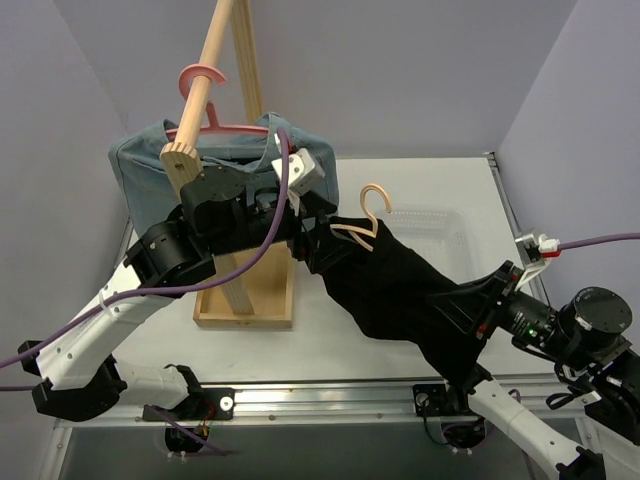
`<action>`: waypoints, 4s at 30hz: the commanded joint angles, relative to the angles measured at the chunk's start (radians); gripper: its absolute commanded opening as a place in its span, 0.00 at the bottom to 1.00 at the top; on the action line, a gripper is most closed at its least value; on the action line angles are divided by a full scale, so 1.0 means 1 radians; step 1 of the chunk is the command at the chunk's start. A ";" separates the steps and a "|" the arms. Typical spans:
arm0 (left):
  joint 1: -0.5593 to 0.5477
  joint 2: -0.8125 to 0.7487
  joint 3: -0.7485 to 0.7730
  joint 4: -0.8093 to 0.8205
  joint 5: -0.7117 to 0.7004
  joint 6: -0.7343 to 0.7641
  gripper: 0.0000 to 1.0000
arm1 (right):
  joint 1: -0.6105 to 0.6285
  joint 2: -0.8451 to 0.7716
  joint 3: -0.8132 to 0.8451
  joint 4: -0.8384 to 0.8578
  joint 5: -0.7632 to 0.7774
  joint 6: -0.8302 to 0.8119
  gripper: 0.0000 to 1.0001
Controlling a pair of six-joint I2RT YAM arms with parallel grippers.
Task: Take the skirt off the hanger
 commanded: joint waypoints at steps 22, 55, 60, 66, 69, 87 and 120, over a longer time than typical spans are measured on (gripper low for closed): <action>0.010 -0.110 -0.237 0.121 0.170 0.299 0.94 | -0.002 -0.001 0.147 0.099 -0.234 0.066 0.00; -0.002 0.062 -0.116 0.176 -0.378 0.362 0.02 | 0.062 0.445 0.579 -0.229 0.717 0.000 1.00; -0.012 0.010 -0.179 0.237 -0.362 0.387 0.02 | 0.062 0.504 0.606 -0.242 0.911 -0.086 1.00; -0.012 -0.052 -0.194 0.226 -0.333 0.373 0.02 | 0.062 0.506 0.506 -0.211 0.956 -0.115 1.00; -0.012 -0.055 -0.175 0.196 -0.361 0.370 0.02 | 0.062 0.479 0.487 -0.202 0.954 -0.097 1.00; -0.022 0.051 -0.104 0.125 -0.454 0.468 0.02 | 0.062 0.573 0.721 -0.204 0.533 -0.078 0.94; -0.041 0.057 -0.136 0.125 -0.034 0.417 0.02 | 0.064 0.561 0.342 0.304 0.236 0.026 0.51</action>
